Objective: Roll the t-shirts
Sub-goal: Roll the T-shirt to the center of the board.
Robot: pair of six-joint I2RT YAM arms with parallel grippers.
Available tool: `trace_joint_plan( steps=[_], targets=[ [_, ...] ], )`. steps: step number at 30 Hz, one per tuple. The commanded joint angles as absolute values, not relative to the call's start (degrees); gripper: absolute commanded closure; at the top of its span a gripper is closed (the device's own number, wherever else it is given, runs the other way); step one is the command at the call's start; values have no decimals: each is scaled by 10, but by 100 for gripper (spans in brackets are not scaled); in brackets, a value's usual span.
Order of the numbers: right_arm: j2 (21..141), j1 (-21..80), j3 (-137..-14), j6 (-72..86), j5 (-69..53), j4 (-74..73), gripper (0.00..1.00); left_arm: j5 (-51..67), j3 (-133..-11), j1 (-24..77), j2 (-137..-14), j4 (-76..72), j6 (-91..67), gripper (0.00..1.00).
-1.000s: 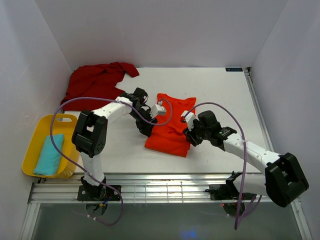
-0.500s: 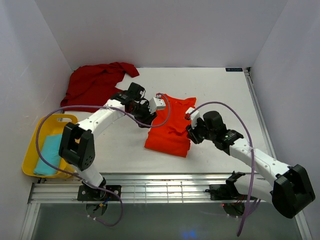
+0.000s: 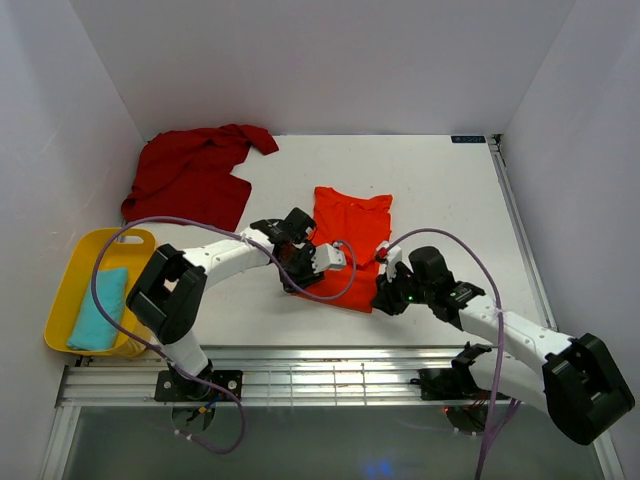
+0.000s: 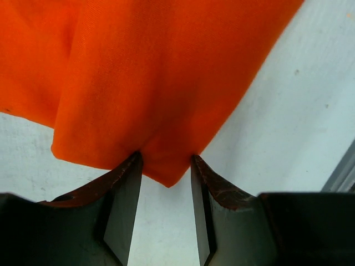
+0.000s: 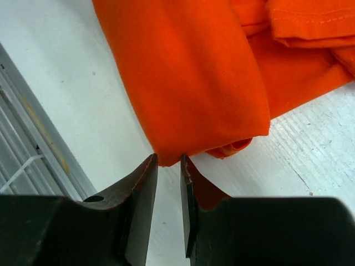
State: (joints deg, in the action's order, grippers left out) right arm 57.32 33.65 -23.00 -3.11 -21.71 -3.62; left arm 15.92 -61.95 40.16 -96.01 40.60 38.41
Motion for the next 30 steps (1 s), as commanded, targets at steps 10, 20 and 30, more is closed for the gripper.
trace_joint_plan(
  steps=[10, 20, 30],
  targets=[
    [725, 298, -326, -5, -199, -15, 62, 162, -644, 417, -903, 416, 458, 45],
    [571, 298, -341, -113, -283, -32, 47, 109, -385, 453, -697, 206, 663, 5],
    [491, 344, -282, -224, -200, -47, 45, 98, -383, 459, -754, 139, 630, 7]
  ],
)
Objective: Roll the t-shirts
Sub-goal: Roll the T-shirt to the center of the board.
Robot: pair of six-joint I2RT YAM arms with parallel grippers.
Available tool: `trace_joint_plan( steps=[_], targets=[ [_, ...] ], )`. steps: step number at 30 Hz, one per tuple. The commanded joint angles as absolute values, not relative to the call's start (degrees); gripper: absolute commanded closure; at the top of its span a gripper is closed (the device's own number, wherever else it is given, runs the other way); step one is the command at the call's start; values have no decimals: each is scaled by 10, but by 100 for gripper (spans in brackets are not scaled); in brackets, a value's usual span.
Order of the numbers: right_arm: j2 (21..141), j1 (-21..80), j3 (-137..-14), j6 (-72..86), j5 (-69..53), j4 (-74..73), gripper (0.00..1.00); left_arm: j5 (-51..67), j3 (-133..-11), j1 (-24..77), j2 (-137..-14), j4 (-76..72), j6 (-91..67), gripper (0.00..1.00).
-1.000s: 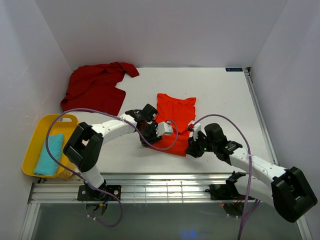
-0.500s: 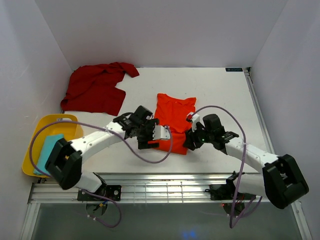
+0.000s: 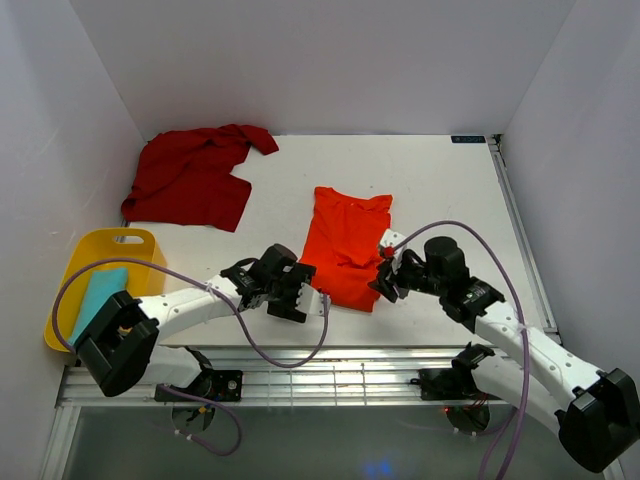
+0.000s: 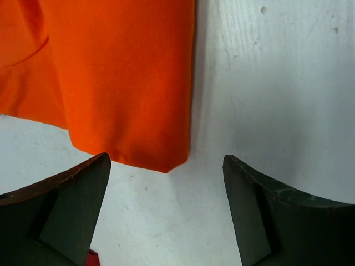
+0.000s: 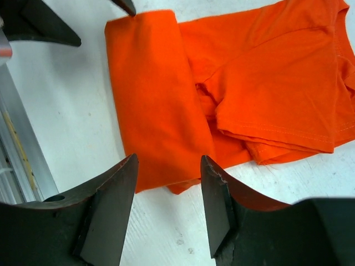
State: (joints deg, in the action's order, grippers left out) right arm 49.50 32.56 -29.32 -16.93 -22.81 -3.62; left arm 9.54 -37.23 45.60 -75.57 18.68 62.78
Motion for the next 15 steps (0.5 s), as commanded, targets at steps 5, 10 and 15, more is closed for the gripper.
trace_joint_plan(
  steps=[5, 10, 15],
  targets=[
    [530, 456, -251, -279, -129, -27, 45, 102, -374, 461, -769, 123, 635, 8],
    [587, 475, -243, -292, -86, -7, 42, 92, -387, 461, -803, 123, 621, 11],
    [644, 475, -255, -295, -32, -7, 36, 92, -397, 459, -817, 150, 616, 14]
  ],
)
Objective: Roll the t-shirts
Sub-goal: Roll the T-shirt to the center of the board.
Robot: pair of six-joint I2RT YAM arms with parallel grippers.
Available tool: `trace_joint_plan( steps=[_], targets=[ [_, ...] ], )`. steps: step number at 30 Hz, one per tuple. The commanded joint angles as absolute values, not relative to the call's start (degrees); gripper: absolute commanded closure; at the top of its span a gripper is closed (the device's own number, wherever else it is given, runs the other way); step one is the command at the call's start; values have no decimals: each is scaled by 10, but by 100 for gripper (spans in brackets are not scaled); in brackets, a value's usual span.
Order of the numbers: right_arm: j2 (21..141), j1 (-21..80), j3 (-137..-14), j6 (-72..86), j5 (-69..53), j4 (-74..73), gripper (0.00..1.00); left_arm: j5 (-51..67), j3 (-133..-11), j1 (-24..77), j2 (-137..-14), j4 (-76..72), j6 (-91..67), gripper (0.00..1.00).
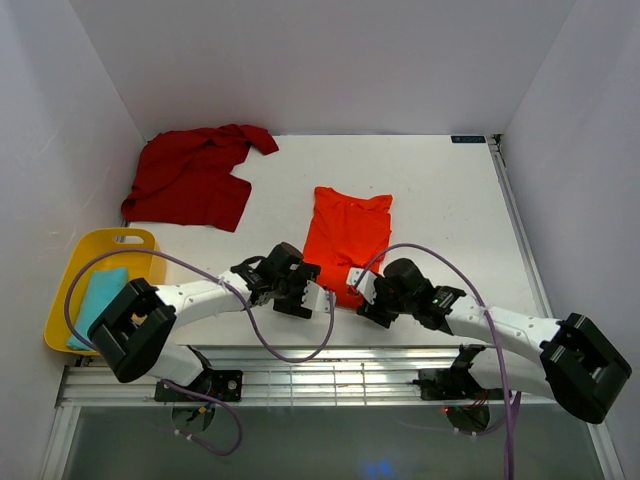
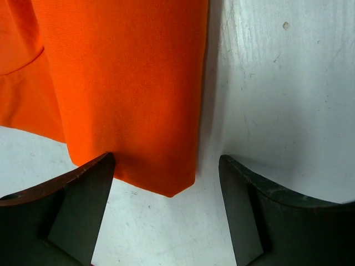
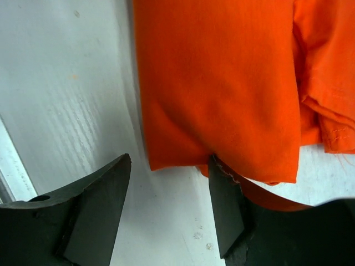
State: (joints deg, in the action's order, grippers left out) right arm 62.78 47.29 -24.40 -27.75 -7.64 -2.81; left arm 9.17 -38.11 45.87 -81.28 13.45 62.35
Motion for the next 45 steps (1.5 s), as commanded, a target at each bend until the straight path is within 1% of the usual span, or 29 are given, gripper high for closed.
trace_joint_plan(
  steps=[1, 4, 5, 8, 9, 10, 12, 15, 16, 18, 19, 22, 25, 28, 32, 34, 38, 39, 40, 43, 45],
  targets=[
    [653, 475, -256, -296, -33, -7, 36, 93, -398, 458, -823, 149, 614, 14],
    [695, 475, -266, -294, -36, -7, 34, 97, -403, 458, -831, 149, 608, 19],
    [711, 475, -271, -294, -29, -7, 34, 97, -405, 458, -832, 151, 608, 23],
    [721, 474, -271, -290, -12, -7, 34, 91, -410, 456, -841, 163, 611, 29],
    [719, 475, -269, -289, -11, -7, 34, 89, -411, 455, -843, 166, 610, 34],
    [716, 474, -270, -289, -11, -7, 34, 89, -412, 452, -845, 169, 610, 35],
    [711, 474, -274, -289, -14, -11, 34, 91, -412, 449, -843, 170, 610, 36],
    [679, 475, -295, -303, -26, -65, 36, 98, -414, 449, -839, 171, 601, 36],
    [647, 474, -297, -310, -33, -102, 36, 98, -417, 449, -839, 171, 596, 36],
    [611, 474, -295, -335, -44, -132, 36, 103, -419, 449, -838, 171, 594, 35],
    [574, 474, -296, -345, -71, -146, 35, 104, -420, 449, -838, 171, 595, 35],
    [516, 474, -301, -373, -118, -154, 35, 103, -422, 449, -839, 171, 593, 35],
    [502, 474, -280, -380, -133, -109, 34, 98, -425, 449, -836, 171, 591, 36],
    [539, 475, -276, -367, -142, -63, 34, 95, -425, 448, -832, 173, 586, 36],
    [597, 475, -262, -367, -110, 17, 33, 96, -421, 448, -832, 176, 584, 37],
    [630, 475, -267, -365, -78, 25, 32, 96, -424, 448, -833, 175, 584, 39],
    [680, 475, -270, -354, -57, 25, 31, 99, -432, 448, -837, 173, 582, 43],
    [692, 475, -274, -345, -53, 22, 30, 99, -432, 448, -838, 172, 583, 44],
    [711, 475, -278, -339, -45, 17, 30, 99, -432, 448, -839, 170, 583, 49],
    [737, 475, -289, -333, -34, 1, 31, 103, -430, 448, -838, 170, 583, 55],
    [743, 474, -294, -332, -26, -30, 32, 106, -431, 448, -838, 170, 582, 61]
  ],
)
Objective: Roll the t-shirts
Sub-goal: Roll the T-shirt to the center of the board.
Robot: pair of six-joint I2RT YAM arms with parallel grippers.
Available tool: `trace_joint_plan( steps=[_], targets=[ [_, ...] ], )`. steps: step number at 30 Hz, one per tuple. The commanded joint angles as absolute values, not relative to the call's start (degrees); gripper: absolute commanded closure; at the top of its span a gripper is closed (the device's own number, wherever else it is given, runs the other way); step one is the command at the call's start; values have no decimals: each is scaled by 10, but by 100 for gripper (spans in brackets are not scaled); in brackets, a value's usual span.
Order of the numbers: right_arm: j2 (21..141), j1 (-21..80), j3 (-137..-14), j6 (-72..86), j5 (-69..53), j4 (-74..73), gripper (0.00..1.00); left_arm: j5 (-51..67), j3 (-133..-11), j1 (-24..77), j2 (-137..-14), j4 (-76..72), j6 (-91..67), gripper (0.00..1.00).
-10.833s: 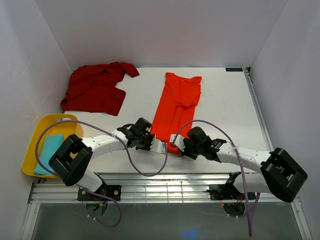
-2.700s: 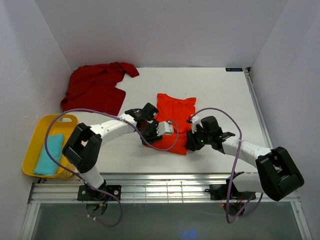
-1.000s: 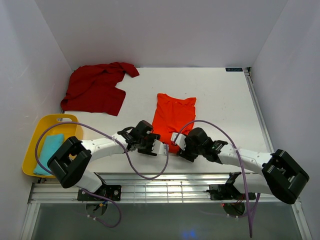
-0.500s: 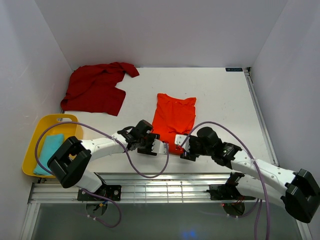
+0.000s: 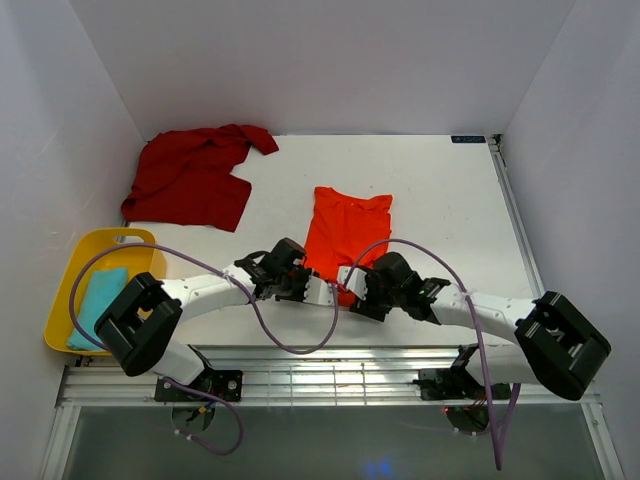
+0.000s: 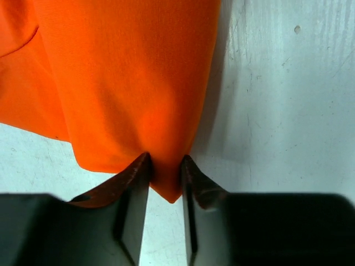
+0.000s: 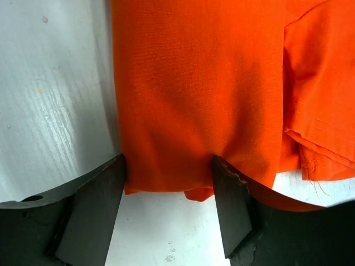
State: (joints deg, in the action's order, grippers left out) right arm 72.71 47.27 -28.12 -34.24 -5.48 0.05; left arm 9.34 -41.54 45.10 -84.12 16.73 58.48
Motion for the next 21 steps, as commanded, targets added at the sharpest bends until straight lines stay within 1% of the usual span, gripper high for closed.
trace_joint_plan(
  steps=[1, 2, 4, 5, 6, 7, 9, 10, 11, 12, 13, 14, 21],
  targets=[
    [744, 474, -297, -330, -25, -37, 33, 107, -432, 448, -838, 171, 582, 64],
    [744, 474, -300, -329, -29, -49, 34, 108, -435, 448, -839, 172, 581, 69],
    [736, 468, -300, -327, -42, -53, 38, 113, -439, 447, -840, 181, 579, 72],
    [734, 467, -301, -326, -57, -55, 41, 115, -442, 448, -840, 183, 579, 90],
    [730, 461, -302, -325, -63, -61, 44, 115, -443, 448, -840, 185, 577, 100],
    [727, 457, -304, -323, -74, -66, 49, 114, -445, 448, -839, 188, 577, 100],
    [724, 449, -314, -315, -78, -83, 57, 114, -452, 448, -840, 199, 576, 100],
    [718, 449, -316, -309, -78, -88, 63, 116, -455, 447, -839, 212, 574, 100],
    [714, 448, -318, -301, -74, -91, 66, 118, -459, 448, -837, 221, 572, 100],
    [708, 447, -318, -299, -77, -97, 75, 122, -469, 448, -836, 234, 570, 100],
    [698, 446, -321, -303, -86, -108, 89, 133, -475, 448, -834, 261, 564, 100],
    [694, 446, -323, -310, -106, -119, 92, 141, -482, 448, -832, 277, 562, 100],
    [634, 446, -356, -324, -194, -233, 92, 253, -522, 448, -802, 439, 539, 100]
  ],
)
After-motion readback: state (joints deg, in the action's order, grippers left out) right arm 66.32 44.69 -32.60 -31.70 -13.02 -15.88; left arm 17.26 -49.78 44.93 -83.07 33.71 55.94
